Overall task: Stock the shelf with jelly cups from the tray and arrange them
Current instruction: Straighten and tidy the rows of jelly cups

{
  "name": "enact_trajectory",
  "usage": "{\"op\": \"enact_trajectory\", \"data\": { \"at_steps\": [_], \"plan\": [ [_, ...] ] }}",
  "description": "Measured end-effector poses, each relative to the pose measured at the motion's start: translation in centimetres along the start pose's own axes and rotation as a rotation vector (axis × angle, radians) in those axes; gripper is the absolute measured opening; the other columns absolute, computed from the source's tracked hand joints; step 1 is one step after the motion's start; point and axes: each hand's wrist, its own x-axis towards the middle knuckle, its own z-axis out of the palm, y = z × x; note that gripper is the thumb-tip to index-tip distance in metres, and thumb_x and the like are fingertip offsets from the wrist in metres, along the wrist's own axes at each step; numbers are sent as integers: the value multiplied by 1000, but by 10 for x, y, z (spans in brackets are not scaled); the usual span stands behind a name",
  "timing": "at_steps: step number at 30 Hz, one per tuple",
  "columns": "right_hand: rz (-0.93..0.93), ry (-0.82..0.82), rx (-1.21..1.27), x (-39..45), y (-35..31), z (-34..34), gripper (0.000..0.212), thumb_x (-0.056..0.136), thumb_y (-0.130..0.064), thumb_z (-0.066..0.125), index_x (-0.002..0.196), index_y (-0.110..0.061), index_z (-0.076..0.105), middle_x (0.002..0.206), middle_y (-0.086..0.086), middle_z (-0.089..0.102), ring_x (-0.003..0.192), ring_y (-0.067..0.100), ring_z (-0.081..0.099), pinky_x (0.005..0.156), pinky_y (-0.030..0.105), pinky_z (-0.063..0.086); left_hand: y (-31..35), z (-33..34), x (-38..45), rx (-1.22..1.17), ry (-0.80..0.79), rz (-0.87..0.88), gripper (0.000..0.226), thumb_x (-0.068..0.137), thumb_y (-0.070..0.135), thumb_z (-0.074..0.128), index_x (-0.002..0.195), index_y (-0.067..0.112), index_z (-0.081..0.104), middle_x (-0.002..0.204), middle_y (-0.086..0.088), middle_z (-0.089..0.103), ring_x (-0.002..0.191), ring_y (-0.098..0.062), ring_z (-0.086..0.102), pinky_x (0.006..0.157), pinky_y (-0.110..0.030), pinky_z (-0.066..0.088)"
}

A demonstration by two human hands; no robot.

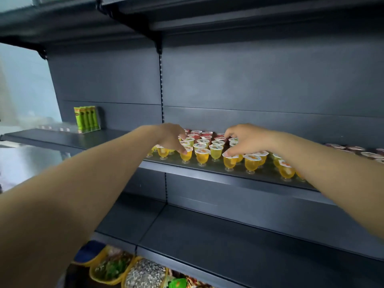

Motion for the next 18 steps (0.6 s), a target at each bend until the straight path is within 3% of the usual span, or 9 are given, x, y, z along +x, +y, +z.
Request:
{"op": "enact_trajectory", "data": {
  "at_steps": [12,18],
  "plan": [
    [-122,-28,28,168,-72,37,63,82,-42,69,136,-22,45,140,0,47,122,22,49,96,33,44,-140,16,100,38,-31,-35,66,85,43,65,141,20,39,147,1,37,134,-22,36,108,-38,30],
    [-121,-29,193,207,-104,81,56,82,-39,70,132,-22,50,141,-3,45,122,16,46,93,28,40,-191,45,135,-202,71,7,60,80,34,71,132,18,48,136,-1,50,122,-22,48,96,-32,39]
  ]
}}
